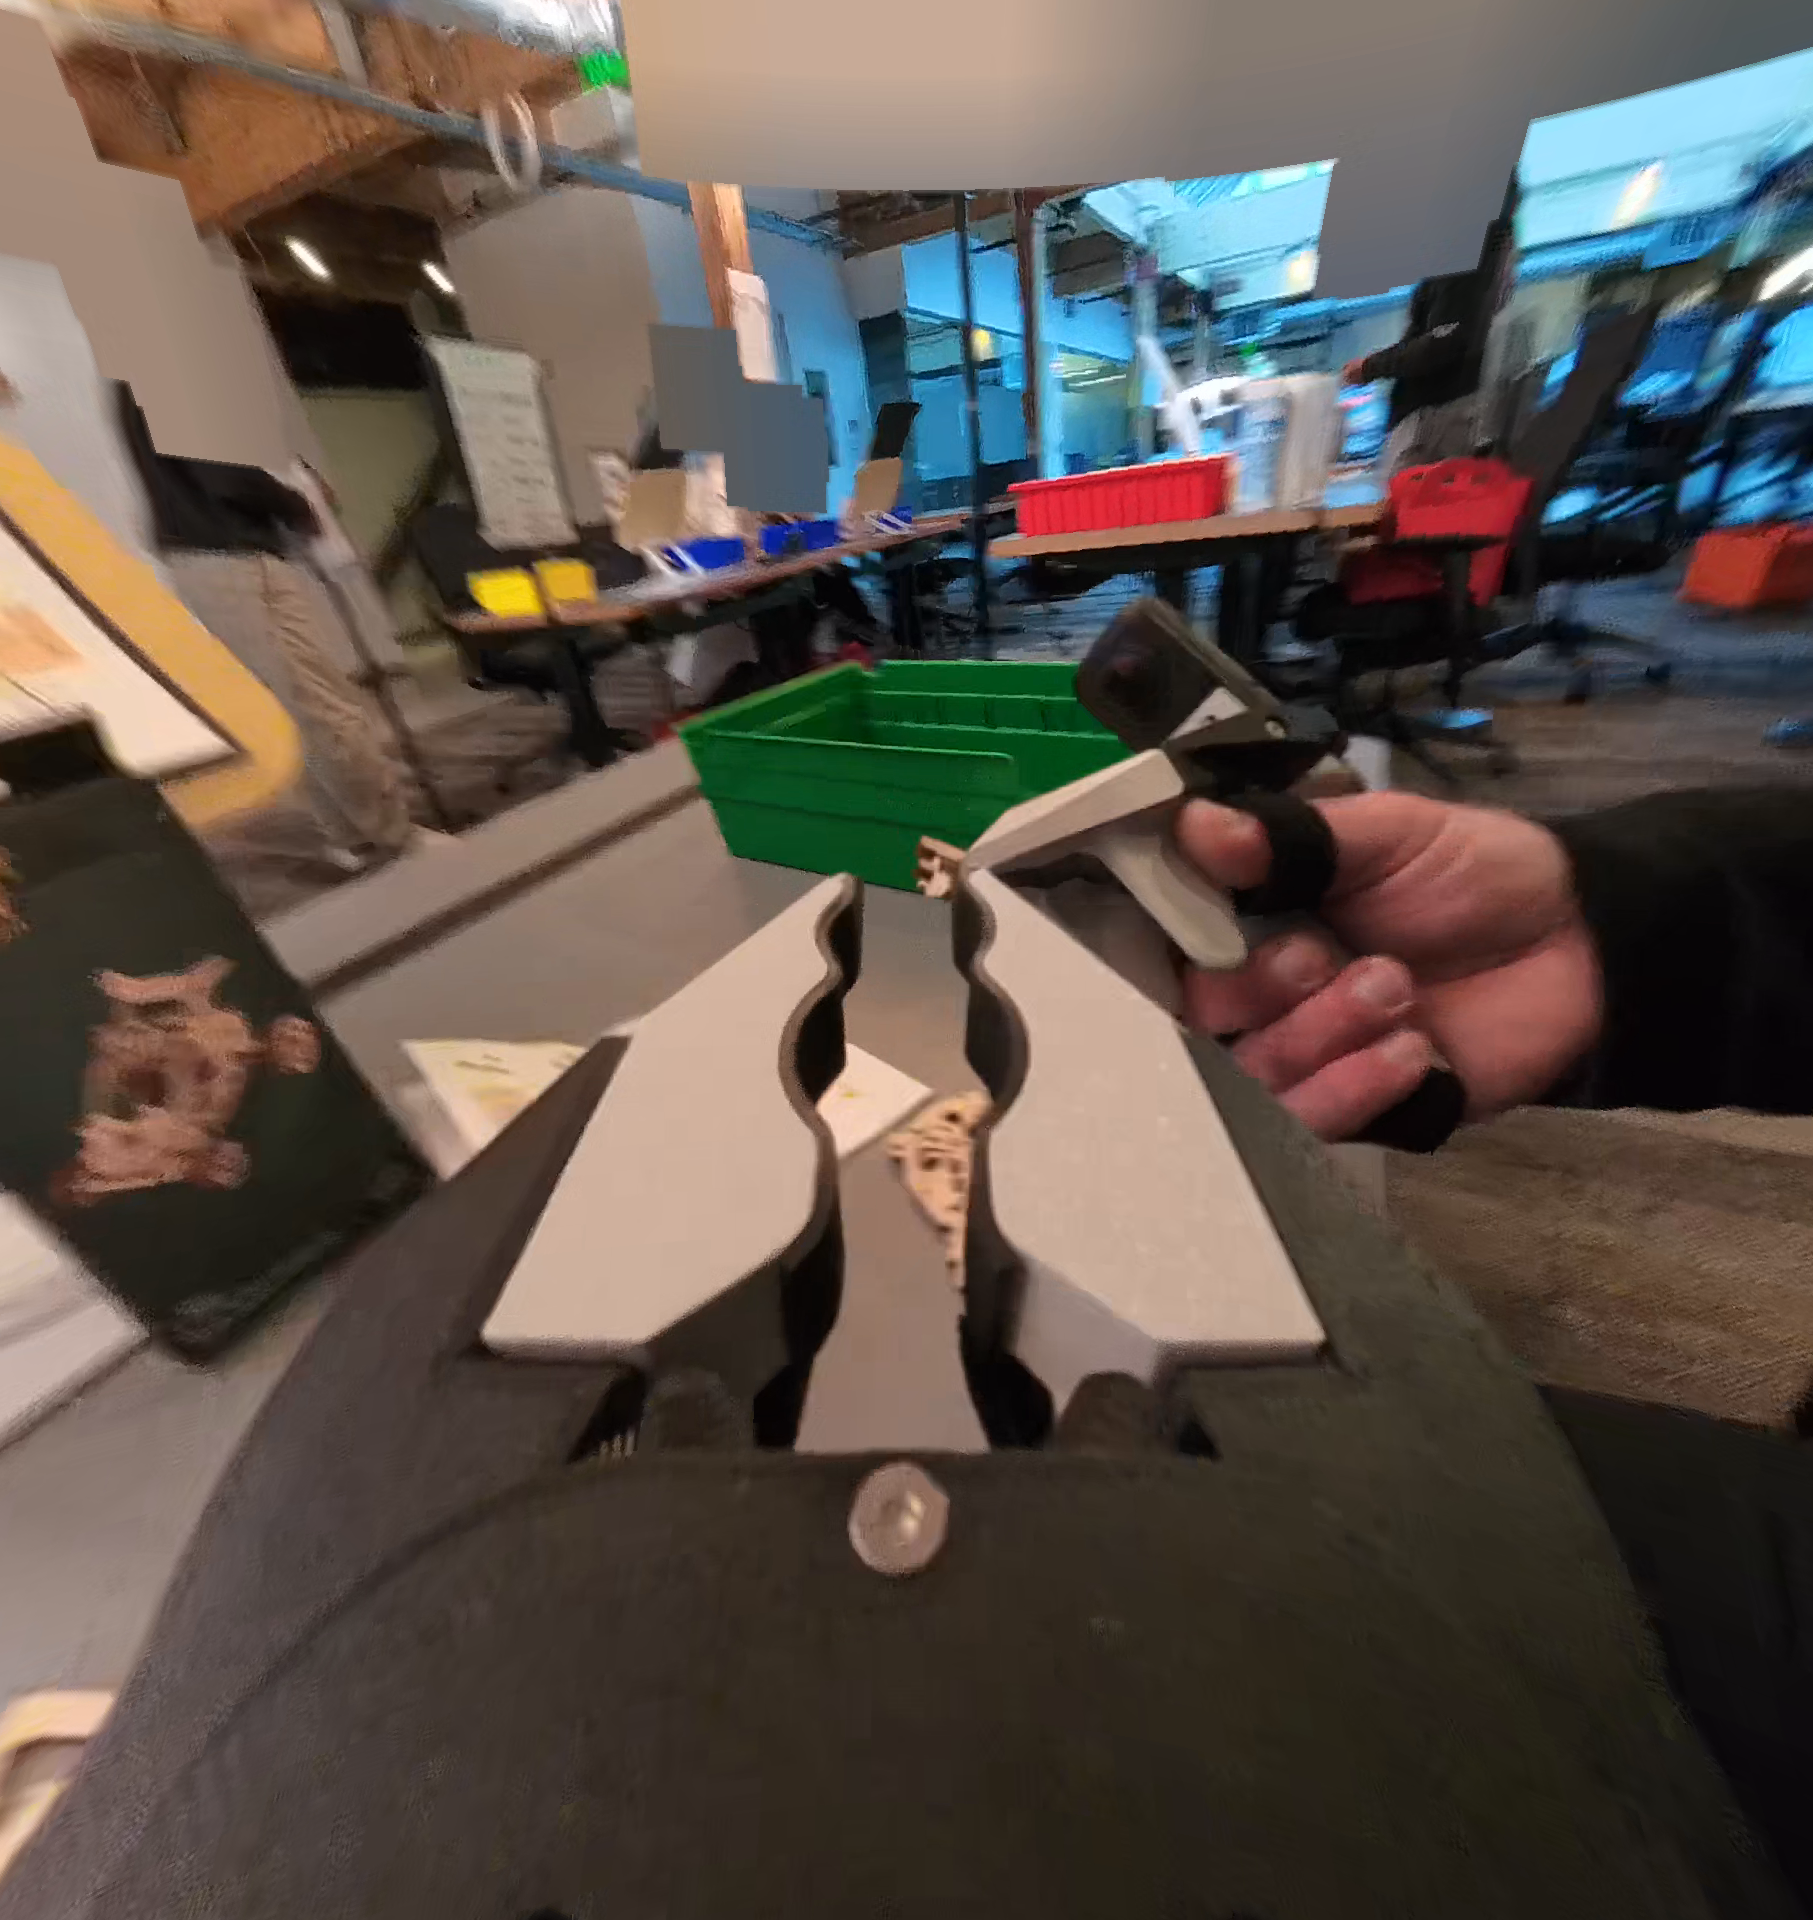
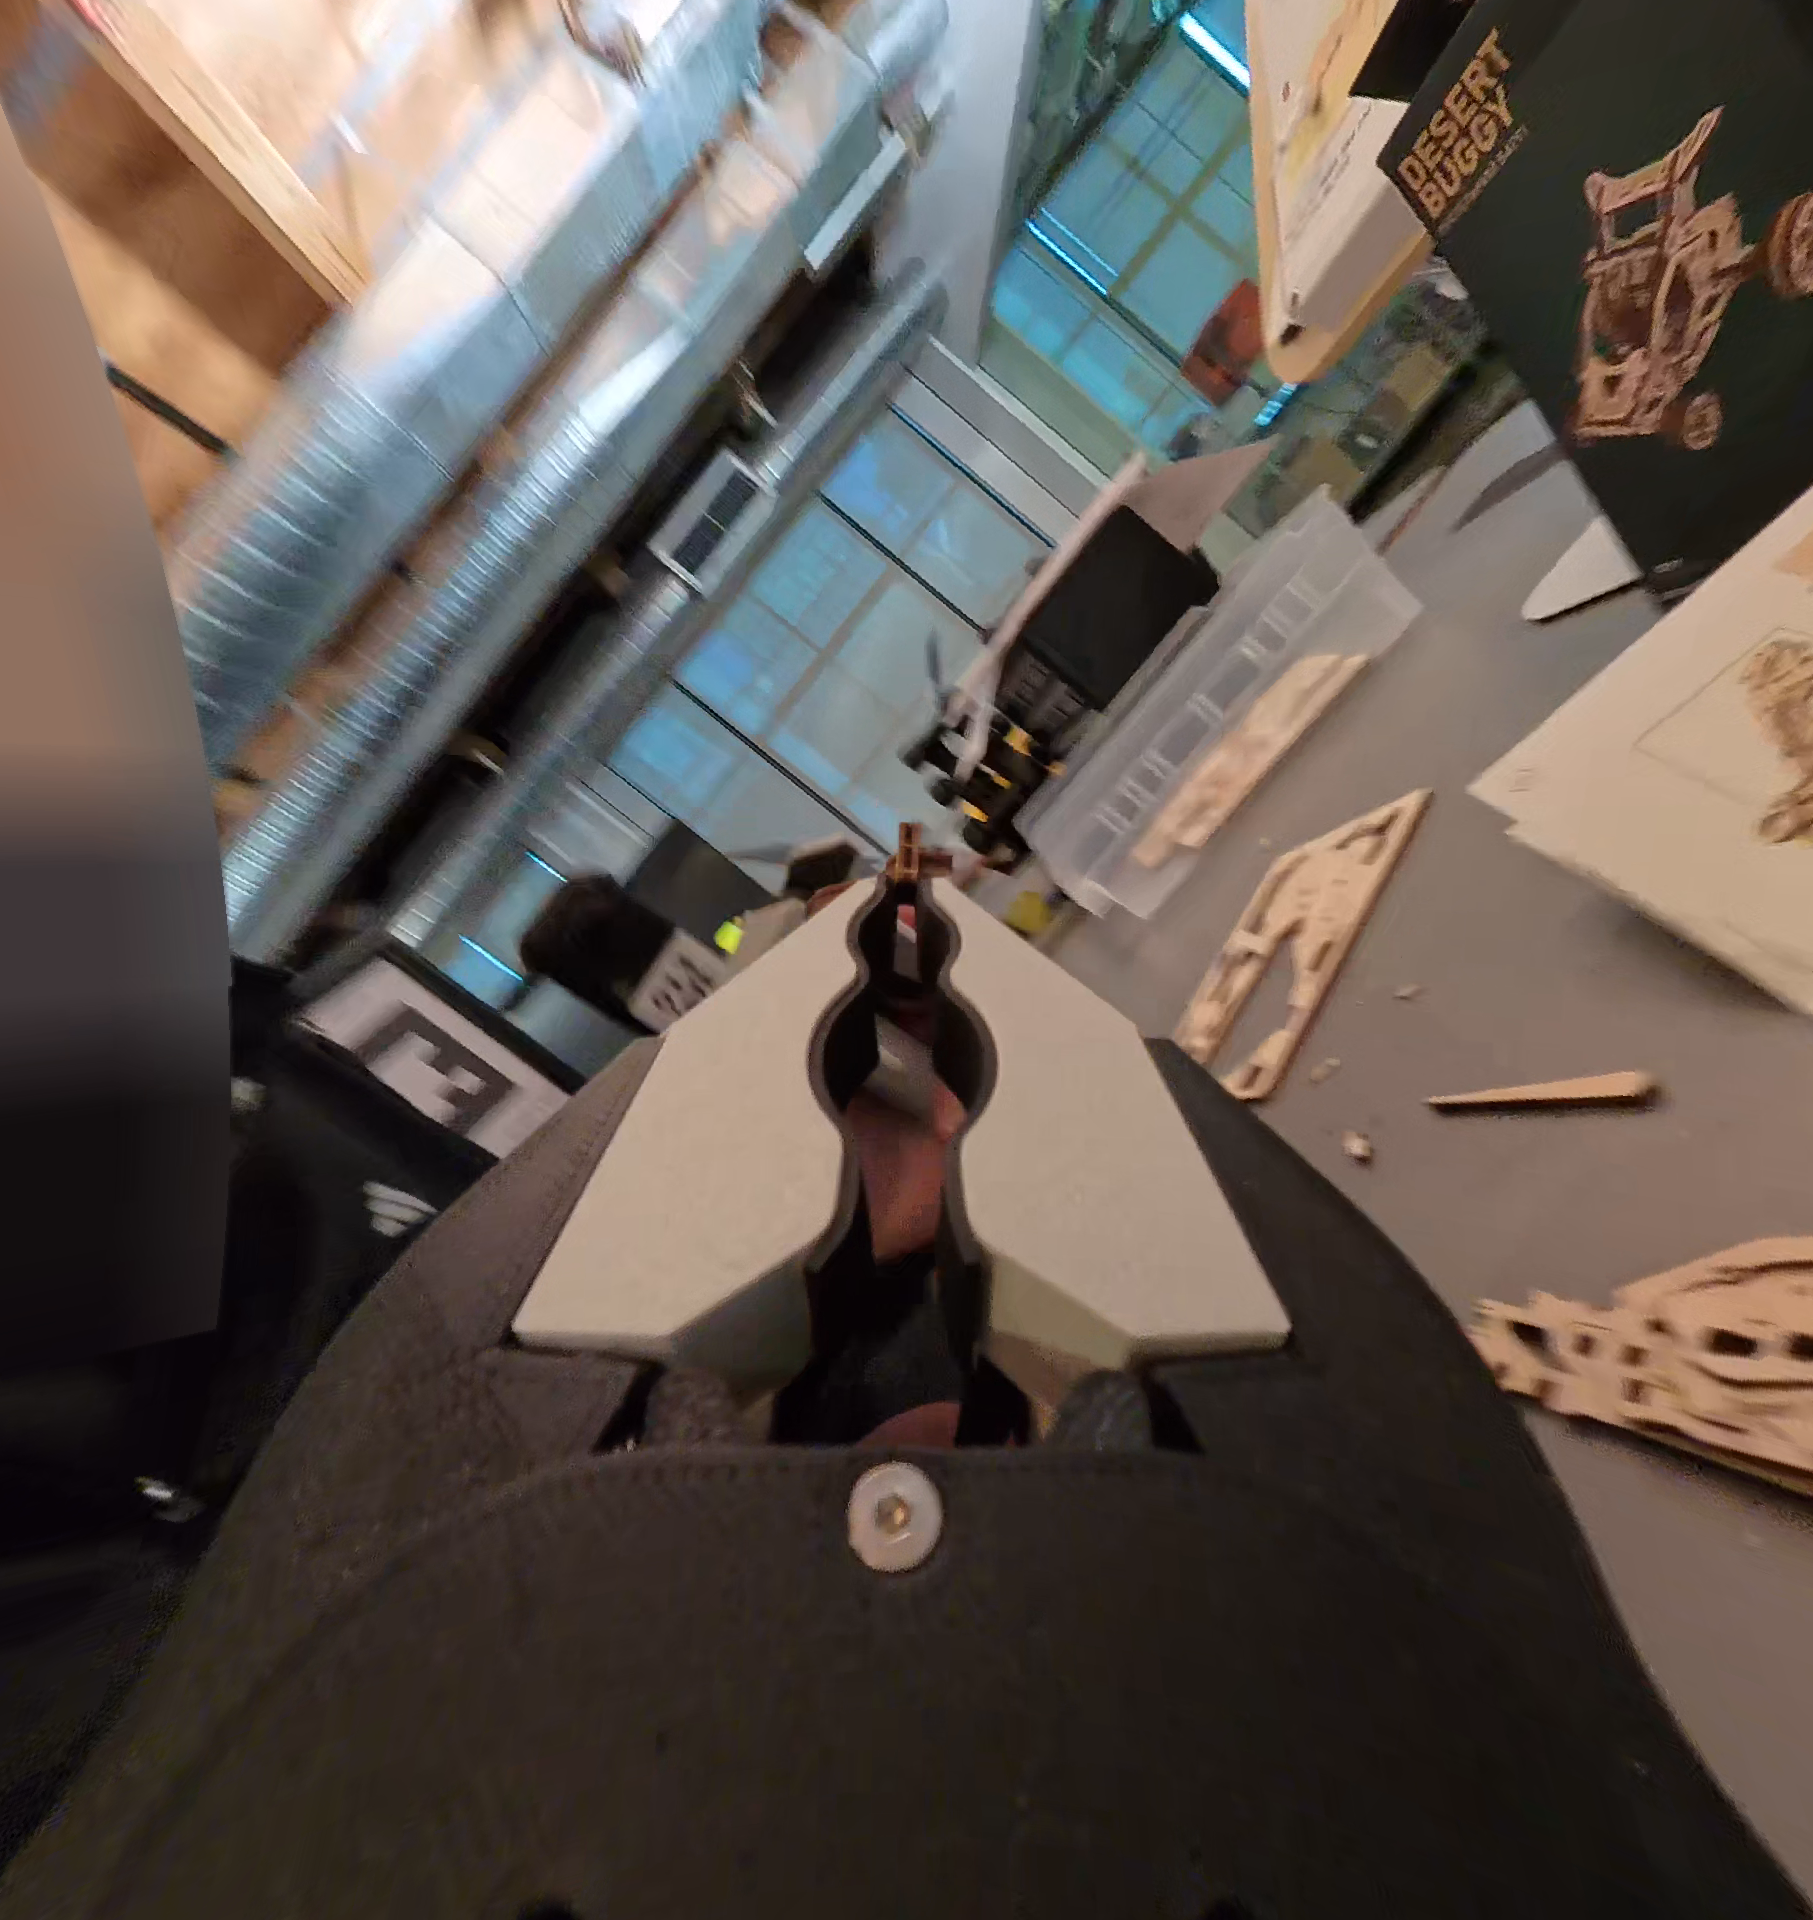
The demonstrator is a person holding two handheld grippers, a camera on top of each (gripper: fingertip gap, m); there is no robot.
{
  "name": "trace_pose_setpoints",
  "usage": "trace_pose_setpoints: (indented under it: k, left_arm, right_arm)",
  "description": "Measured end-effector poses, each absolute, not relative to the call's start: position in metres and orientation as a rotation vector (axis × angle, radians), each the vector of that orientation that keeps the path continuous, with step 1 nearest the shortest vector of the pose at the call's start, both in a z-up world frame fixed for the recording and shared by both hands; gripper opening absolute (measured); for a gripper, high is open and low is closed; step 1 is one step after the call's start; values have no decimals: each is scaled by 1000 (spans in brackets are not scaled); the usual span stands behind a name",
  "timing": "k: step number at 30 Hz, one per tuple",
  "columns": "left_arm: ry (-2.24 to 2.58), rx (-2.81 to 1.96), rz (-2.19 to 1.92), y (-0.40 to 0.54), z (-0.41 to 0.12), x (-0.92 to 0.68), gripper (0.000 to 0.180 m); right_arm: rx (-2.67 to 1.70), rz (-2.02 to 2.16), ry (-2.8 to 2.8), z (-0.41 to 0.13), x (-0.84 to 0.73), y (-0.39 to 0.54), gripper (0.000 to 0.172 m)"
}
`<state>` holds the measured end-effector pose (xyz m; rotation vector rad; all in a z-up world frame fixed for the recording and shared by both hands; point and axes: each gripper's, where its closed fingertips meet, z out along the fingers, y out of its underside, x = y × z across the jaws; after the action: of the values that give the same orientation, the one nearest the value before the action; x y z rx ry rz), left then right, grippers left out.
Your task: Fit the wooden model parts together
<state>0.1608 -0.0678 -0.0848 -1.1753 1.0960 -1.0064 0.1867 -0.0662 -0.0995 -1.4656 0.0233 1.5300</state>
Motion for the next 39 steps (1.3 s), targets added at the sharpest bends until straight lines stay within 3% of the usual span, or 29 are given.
trace_pose_setpoints:
  k: [4,9,15,27,39]
  left_arm:
    - [1087,-1410,-1452,-71,-92,166,38]
    - [1068,-1560,-1602,-73,-104,174,30]
    - [1088,-1592,-1668,-81,-111,180,7]
    - [1066,-1532,-1704,-81,-106,183,6]
    - [991,-1548,-1697,-77,-103,184,3]
  right_arm:
    - [-1572,1253,-197,-103,180,-71,1]
    - [-1612,1028,-336,-103,179,-71,1]
    - [-1627,935,-398,-106,177,-71,0]
    - [-1532,1335,-143,-100,181,-72,2]
    - [-1605,759,-415,-98,181,-73,1]
